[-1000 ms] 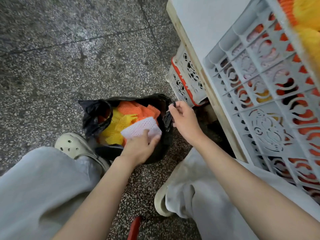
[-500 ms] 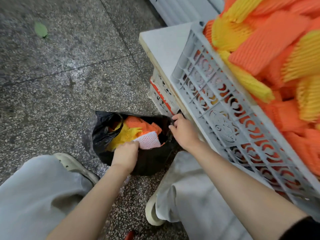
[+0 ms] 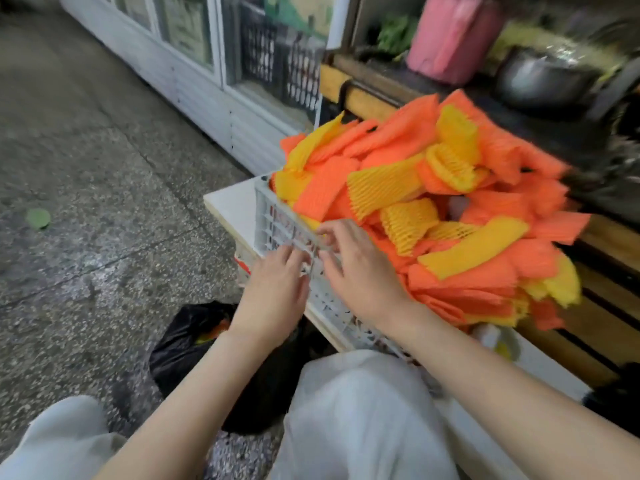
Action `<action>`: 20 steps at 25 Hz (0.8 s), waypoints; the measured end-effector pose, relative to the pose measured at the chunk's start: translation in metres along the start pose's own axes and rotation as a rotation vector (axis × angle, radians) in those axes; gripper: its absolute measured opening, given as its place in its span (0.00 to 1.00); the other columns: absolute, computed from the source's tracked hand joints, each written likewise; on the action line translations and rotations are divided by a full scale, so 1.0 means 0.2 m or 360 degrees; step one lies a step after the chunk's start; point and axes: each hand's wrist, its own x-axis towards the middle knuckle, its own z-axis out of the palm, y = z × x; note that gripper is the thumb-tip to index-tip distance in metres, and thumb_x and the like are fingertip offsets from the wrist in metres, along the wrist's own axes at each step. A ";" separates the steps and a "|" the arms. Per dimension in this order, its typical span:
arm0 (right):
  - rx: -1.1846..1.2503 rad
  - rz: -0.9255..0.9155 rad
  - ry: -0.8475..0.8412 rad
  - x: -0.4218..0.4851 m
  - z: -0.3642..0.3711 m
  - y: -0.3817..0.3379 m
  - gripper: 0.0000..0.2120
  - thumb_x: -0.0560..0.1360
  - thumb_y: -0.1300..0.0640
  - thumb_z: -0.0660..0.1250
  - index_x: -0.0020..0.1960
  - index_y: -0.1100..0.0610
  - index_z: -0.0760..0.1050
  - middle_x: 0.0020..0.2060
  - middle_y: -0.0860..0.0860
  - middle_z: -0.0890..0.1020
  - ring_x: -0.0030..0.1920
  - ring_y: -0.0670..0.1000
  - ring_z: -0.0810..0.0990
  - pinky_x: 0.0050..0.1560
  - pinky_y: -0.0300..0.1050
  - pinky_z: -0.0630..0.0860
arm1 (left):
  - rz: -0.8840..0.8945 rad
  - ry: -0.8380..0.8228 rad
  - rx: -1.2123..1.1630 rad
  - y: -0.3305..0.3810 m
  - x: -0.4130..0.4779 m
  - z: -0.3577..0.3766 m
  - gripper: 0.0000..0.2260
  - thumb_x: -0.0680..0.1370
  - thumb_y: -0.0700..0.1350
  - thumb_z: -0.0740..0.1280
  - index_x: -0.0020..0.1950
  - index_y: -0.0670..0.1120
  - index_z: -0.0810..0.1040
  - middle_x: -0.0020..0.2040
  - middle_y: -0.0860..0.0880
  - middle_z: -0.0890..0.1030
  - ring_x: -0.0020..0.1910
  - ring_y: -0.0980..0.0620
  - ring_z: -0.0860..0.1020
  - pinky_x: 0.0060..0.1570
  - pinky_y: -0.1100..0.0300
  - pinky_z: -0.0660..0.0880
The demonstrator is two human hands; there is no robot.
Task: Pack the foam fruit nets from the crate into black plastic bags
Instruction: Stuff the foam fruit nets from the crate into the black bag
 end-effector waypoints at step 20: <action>-0.0814 0.0506 -0.0312 -0.38 -0.62 0.78 0.27 0.74 0.47 0.67 0.71 0.49 0.64 0.65 0.47 0.72 0.66 0.53 0.66 0.63 0.48 0.64 | 0.0069 -0.0604 0.0067 0.62 0.22 0.30 0.11 0.78 0.39 0.61 0.60 0.43 0.73 0.55 0.44 0.75 0.55 0.43 0.73 0.52 0.49 0.71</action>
